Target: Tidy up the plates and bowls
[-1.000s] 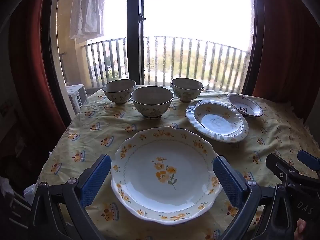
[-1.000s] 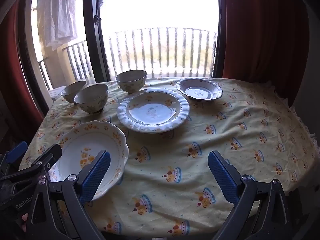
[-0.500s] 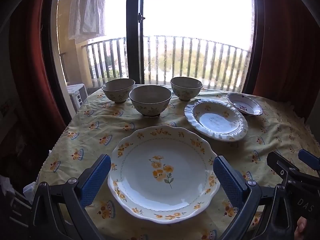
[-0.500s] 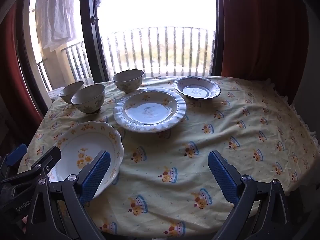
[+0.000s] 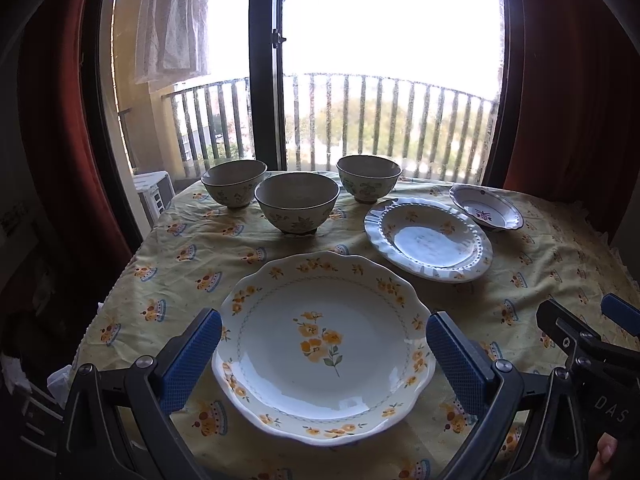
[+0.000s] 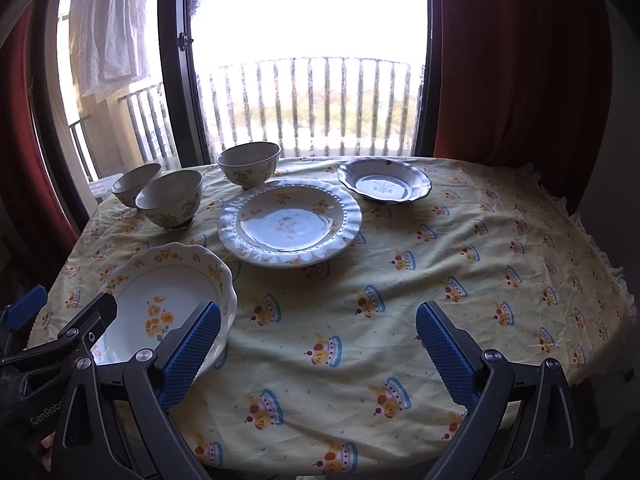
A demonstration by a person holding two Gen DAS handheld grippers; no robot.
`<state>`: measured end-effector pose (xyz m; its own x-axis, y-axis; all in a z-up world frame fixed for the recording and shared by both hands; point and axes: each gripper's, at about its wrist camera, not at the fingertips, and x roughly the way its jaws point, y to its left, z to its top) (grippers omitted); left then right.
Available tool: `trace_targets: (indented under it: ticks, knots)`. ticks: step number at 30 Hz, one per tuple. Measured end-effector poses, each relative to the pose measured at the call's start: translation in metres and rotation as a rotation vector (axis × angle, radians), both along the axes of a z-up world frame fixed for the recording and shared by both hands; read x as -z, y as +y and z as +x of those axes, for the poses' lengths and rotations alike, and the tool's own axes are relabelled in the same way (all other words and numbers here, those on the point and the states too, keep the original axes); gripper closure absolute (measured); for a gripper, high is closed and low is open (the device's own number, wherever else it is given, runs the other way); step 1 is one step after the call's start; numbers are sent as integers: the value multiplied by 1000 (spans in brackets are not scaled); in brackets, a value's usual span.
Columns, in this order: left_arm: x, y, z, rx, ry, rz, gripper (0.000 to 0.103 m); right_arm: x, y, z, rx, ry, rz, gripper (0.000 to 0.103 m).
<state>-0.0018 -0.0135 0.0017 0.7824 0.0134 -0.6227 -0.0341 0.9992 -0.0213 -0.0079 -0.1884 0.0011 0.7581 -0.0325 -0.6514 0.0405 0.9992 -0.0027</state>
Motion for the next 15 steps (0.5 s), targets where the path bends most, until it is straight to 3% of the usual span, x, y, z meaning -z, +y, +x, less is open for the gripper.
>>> trace_targets:
  ticks: [15]
  knots:
    - [1,-2,0,1,-9,2,0,-2,-2,-3,-6,-12,9,3]
